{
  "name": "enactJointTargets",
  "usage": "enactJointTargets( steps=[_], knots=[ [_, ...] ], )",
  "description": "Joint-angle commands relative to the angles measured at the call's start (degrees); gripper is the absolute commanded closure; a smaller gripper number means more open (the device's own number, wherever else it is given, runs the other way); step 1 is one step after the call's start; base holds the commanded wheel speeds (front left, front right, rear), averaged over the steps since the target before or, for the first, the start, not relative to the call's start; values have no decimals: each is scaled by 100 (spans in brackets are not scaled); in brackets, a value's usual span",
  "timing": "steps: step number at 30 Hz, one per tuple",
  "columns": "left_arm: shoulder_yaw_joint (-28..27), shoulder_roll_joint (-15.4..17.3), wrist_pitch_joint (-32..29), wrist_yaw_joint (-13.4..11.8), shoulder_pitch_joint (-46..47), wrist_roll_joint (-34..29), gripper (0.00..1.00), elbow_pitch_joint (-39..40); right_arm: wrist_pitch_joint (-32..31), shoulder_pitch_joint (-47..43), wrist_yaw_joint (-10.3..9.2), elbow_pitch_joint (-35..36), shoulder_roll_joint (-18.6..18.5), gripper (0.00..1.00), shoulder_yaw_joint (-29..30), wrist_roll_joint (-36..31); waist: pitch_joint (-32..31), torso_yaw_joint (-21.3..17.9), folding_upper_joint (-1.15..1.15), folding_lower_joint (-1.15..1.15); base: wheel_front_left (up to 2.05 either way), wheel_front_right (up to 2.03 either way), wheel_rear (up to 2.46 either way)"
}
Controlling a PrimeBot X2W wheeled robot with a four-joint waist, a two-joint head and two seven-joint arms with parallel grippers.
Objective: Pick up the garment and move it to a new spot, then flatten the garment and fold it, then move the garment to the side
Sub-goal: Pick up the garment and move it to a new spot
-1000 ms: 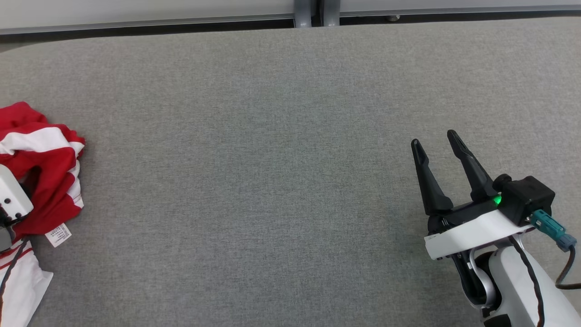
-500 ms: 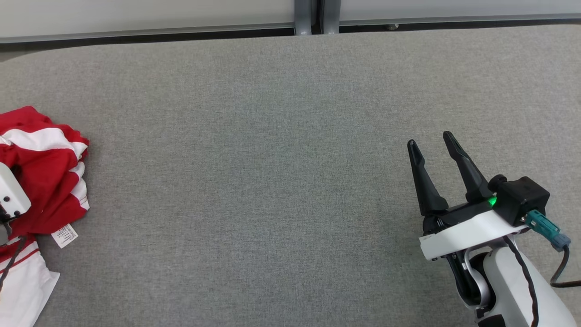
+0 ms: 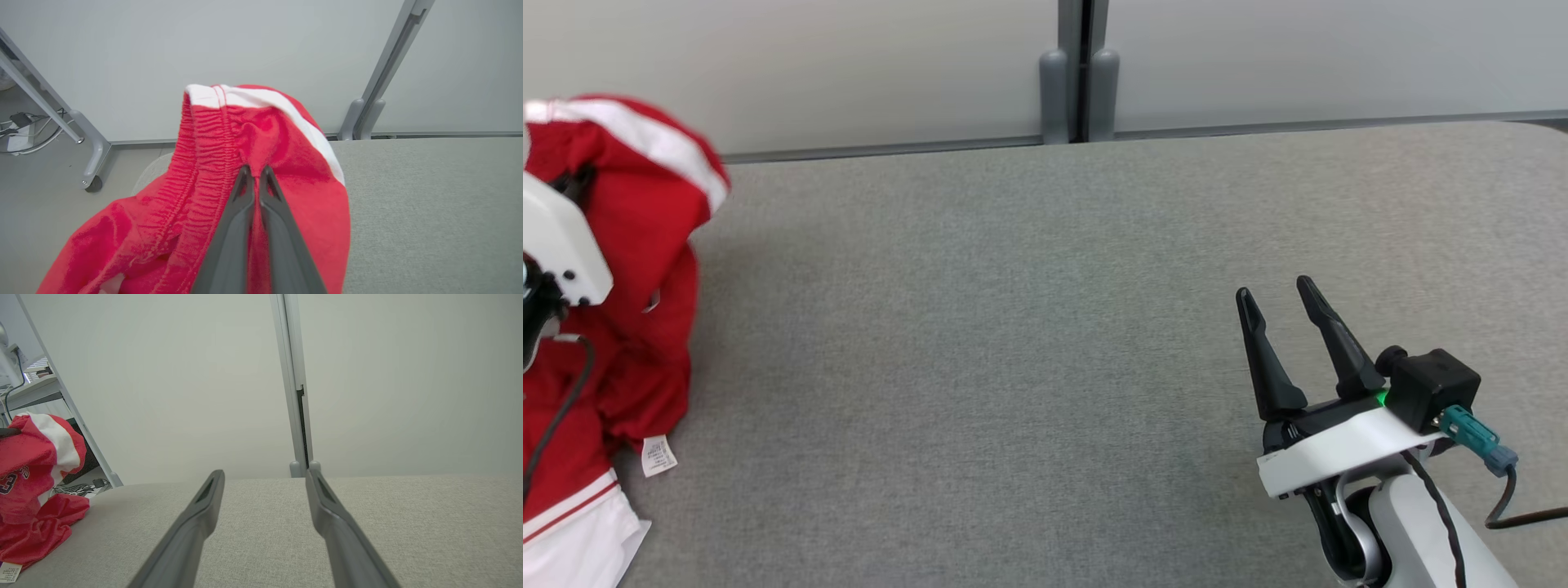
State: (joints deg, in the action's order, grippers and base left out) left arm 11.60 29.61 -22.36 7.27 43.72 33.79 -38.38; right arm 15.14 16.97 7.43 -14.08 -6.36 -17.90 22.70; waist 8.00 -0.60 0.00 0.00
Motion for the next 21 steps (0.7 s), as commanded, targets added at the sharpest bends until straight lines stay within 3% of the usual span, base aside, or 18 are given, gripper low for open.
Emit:
enactJointTargets(
  steps=[1, 11, 21],
  knots=[
    [98, 2, -21, 34, 82, 80, 100, 256, 0, -71, 11, -21, -5, 0, 12, 28, -165, -140, 0, 0, 0, 0, 0],
    [493, -173, -370, 27, -102, 591, 100, 2137, -1, -215, 10, -72, 144, 0, 29, 26, -505, -840, 0, 0, 0, 0, 0],
    [515, -1060, 118, -356, -710, 1005, 100, 3406, -1, -296, 11, -48, 99, 0, 230, 9, -371, -1277, 0, 0, 0, 0, 0]
  ],
)
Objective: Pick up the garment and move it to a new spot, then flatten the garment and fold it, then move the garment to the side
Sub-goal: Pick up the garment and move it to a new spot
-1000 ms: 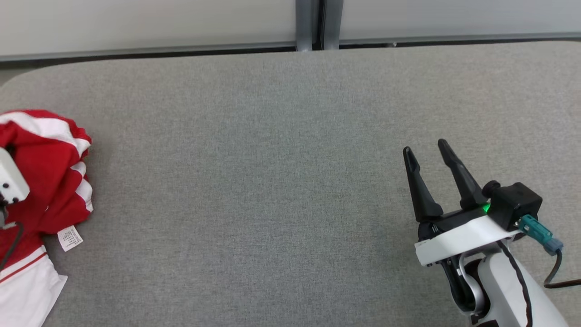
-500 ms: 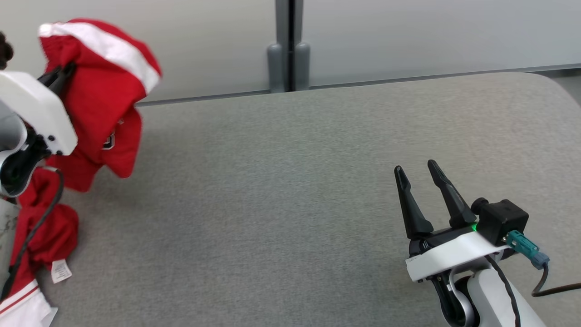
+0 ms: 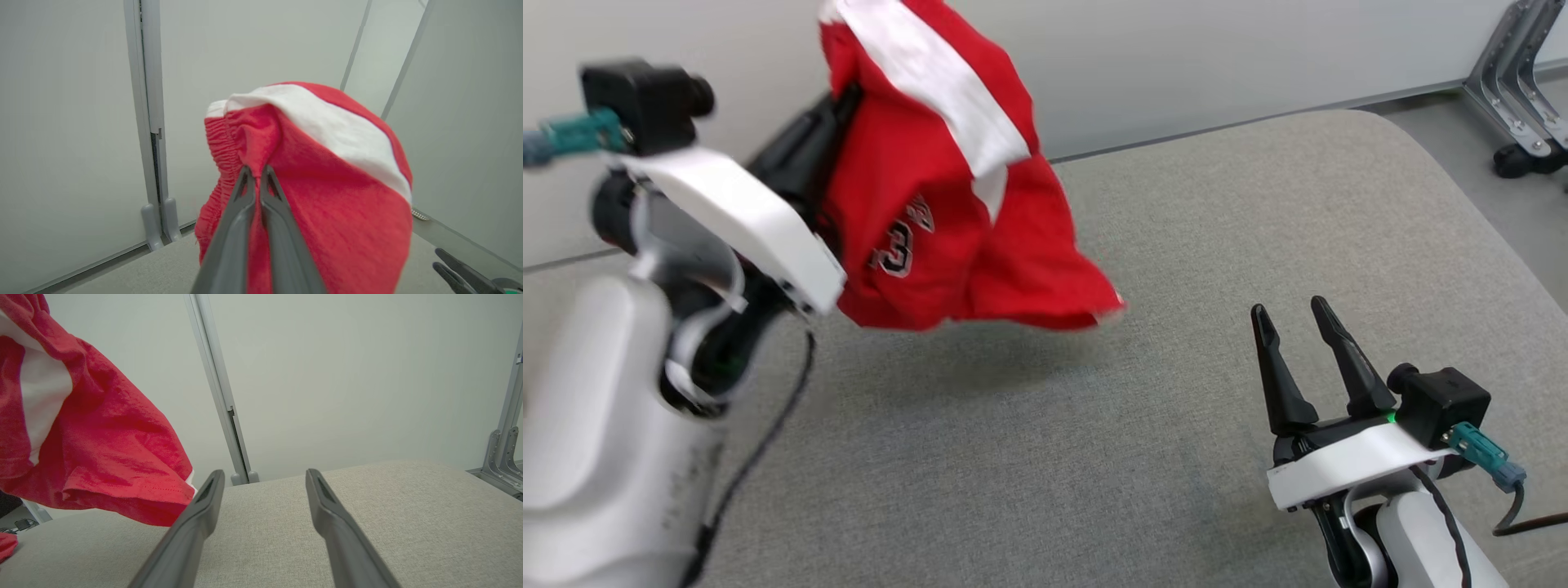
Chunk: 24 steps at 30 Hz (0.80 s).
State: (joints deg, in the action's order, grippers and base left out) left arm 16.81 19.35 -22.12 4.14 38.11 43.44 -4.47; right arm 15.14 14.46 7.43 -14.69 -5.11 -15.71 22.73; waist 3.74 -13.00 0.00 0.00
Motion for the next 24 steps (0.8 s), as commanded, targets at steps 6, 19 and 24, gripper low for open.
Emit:
enactJointTargets(
  steps=[6, 19, 24],
  knots=[
    [63, -514, 759, -169, -997, 96, 100, -206, -1, -2, 10, 23, -66, 0, 7, 19, 213, -45, 0, 0, 0, 0, 0],
    [696, -1149, 2470, 241, -1456, -310, 0, -2321, -1, 69, 10, -98, -206, 0, -187, 96, 234, 283, 0, 0, 0, 0, 0],
    [850, -1072, 2842, 292, -1365, -475, 0, -2523, -1, 8, 10, -122, -245, 0, -205, 87, 146, 413, 0, 0, 0, 0, 0]
  ],
)
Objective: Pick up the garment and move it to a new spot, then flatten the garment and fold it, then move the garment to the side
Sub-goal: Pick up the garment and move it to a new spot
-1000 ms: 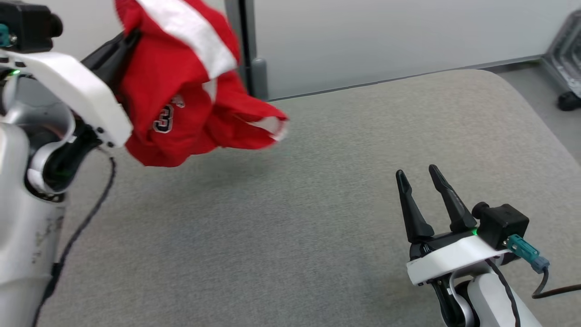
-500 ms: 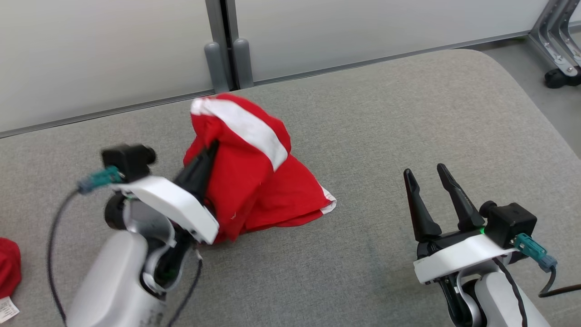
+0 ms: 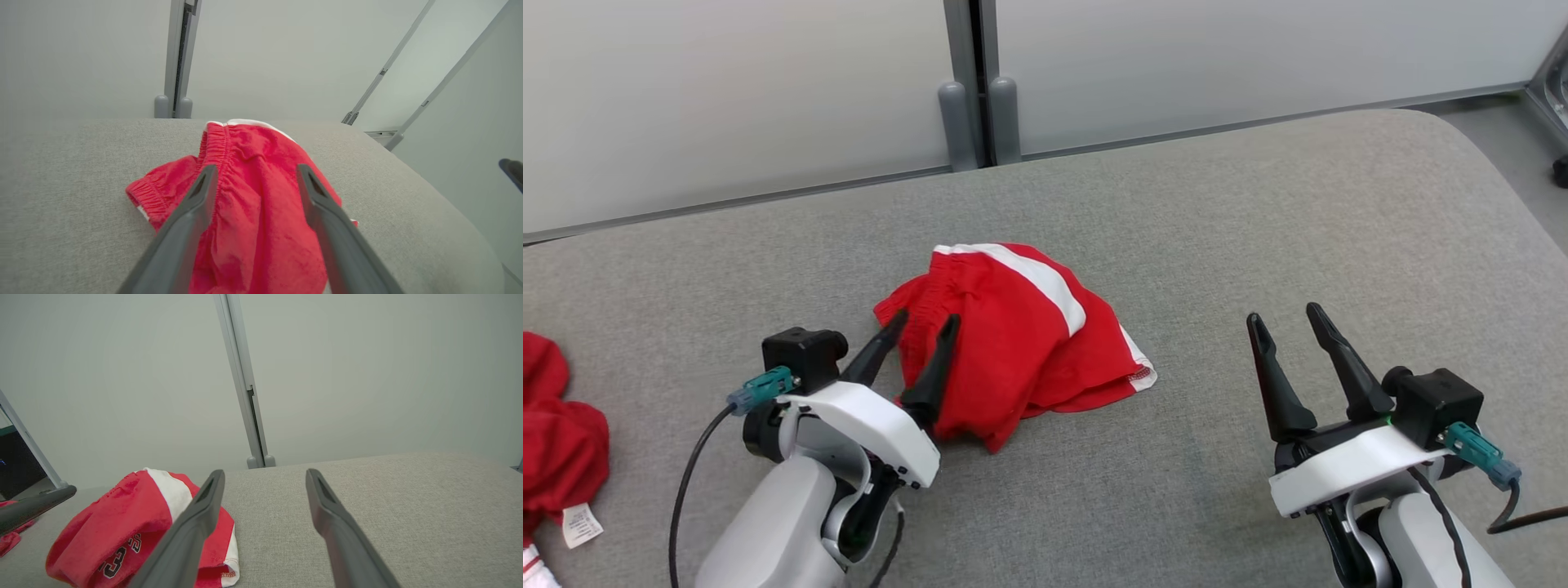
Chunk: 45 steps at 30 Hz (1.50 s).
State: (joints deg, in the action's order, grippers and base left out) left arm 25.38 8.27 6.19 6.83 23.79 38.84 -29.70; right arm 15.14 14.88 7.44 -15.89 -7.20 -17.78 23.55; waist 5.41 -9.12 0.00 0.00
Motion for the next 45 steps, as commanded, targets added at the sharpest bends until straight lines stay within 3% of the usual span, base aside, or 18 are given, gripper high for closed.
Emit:
enactJointTargets(
  steps=[1, 13, 19, 25, 37, 45],
  knots=[
    [-1, 83, 83, 17, 75, -73, 0, 21, -1, -42, 9, 5, -52, 0, 17, 1, -31, 56, 0, 0, 0, 0, 0],
    [-461, 671, 781, -714, -687, -496, 0, 1199, -1, -175, 9, 172, -168, 0, 207, -40, -250, 313, 0, 0, 0, 0, 0],
    [-936, 772, 898, -1042, -1436, -706, 0, 1862, -1, -386, 9, 321, -150, 0, 292, -104, -399, 460, 0, 0, 0, 0, 0],
    [-1388, 571, 905, -1195, -2004, -1049, 0, 2387, 0, -541, 9, 412, -140, 0, 357, -139, -462, 570, 0, 0, 0, 0, 0],
    [-1924, -248, 907, -989, -2628, -1829, 0, 2603, -1, -814, 9, 422, -120, 0, 516, -183, -461, 759, 0, 0, 0, 0, 0],
    [-2107, -438, 907, -756, -2524, -2084, 0, 2474, -1, -670, 9, 377, -146, 0, 477, -190, -468, 748, 0, 0, 0, 0, 0]
  ],
)
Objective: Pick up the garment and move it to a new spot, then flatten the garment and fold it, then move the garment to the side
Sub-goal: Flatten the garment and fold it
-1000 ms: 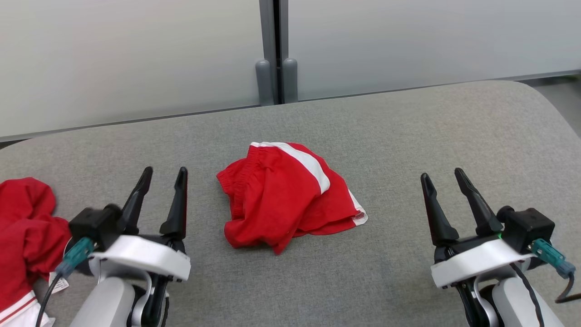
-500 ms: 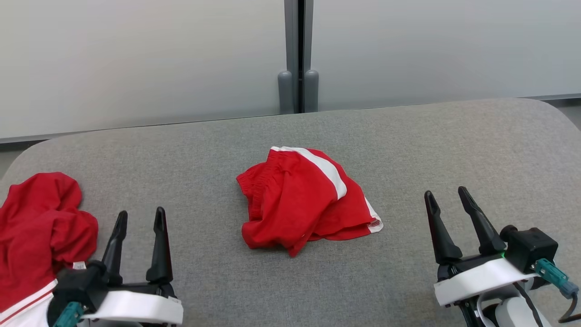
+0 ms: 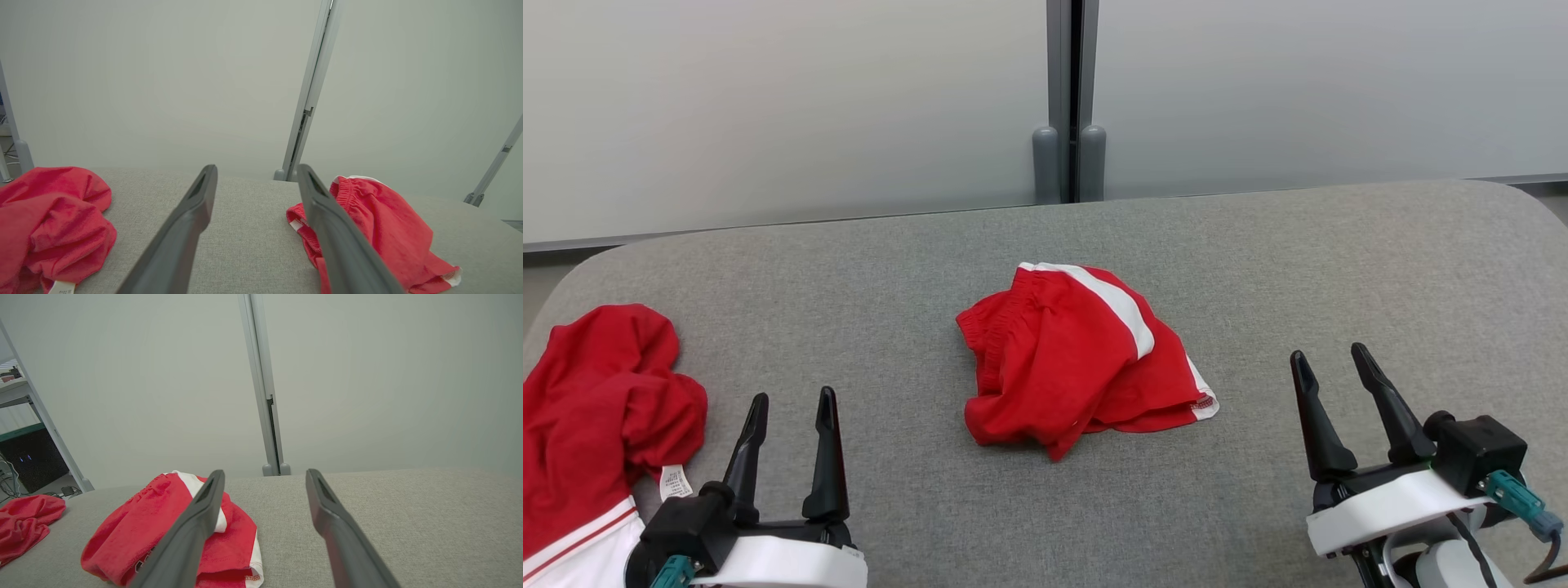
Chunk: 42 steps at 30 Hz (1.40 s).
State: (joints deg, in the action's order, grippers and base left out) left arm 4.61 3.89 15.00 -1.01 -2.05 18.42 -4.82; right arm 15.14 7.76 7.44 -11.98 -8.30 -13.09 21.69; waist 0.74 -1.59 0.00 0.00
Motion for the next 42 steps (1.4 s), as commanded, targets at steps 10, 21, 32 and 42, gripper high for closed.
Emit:
enactJointTargets(
  steps=[10, 21, 32, 42],
  knots=[
    [-147, -69, 26, 208, 123, -143, 0, -119, -1, 89, 9, -90, -51, 0, -83, 33, 8, -71, 0, 0, 0, 0, 0],
    [-177, -90, 15, 286, 132, -205, 0, -180, -1, 119, 9, -168, -55, 0, -138, 99, 17, -99, 0, 0, 0, 0, 0],
    [-116, -93, 15, 295, 159, -146, 0, -222, -1, 137, 9, -238, -87, 0, -235, 106, 14, -19, 0, 0, 0, 0, 0],
    [-49, -91, 15, 330, 217, -42, 0, -340, -5, 220, 9, -781, -281, 0, -576, 297, 30, 325, 0, 0, 0, 0, 0]
  ],
)
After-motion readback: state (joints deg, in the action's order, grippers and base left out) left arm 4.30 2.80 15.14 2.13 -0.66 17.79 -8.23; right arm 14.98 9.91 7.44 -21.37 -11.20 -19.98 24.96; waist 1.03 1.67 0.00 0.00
